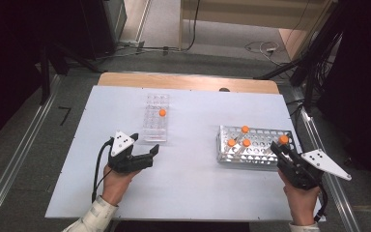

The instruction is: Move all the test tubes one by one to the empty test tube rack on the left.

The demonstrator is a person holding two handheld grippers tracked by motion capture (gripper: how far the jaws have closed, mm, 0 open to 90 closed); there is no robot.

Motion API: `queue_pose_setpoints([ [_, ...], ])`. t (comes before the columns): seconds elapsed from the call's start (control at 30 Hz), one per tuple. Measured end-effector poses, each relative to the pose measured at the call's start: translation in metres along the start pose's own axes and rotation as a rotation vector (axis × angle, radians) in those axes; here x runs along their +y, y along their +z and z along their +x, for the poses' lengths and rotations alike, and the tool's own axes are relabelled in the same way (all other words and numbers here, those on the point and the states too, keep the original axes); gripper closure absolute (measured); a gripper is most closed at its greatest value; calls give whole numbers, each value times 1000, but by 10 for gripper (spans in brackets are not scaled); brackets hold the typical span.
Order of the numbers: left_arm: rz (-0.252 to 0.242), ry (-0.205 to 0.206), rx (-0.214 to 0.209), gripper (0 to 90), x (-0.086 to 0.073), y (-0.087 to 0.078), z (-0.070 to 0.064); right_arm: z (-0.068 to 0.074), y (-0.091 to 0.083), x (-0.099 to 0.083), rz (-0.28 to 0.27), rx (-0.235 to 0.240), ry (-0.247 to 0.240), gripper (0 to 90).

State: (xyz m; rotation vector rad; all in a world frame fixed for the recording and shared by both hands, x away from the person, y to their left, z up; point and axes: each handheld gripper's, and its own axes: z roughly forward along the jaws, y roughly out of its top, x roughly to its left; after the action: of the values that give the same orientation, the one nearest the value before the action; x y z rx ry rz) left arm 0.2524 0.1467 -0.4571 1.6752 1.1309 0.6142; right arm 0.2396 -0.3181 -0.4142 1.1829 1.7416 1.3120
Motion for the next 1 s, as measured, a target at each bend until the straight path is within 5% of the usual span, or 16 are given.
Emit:
queue_pose_setpoints([
  [1.0, -7, 7, -19, 177, 1, -2, -5, 33, -4, -15, 74, 121, -64, 719],
])
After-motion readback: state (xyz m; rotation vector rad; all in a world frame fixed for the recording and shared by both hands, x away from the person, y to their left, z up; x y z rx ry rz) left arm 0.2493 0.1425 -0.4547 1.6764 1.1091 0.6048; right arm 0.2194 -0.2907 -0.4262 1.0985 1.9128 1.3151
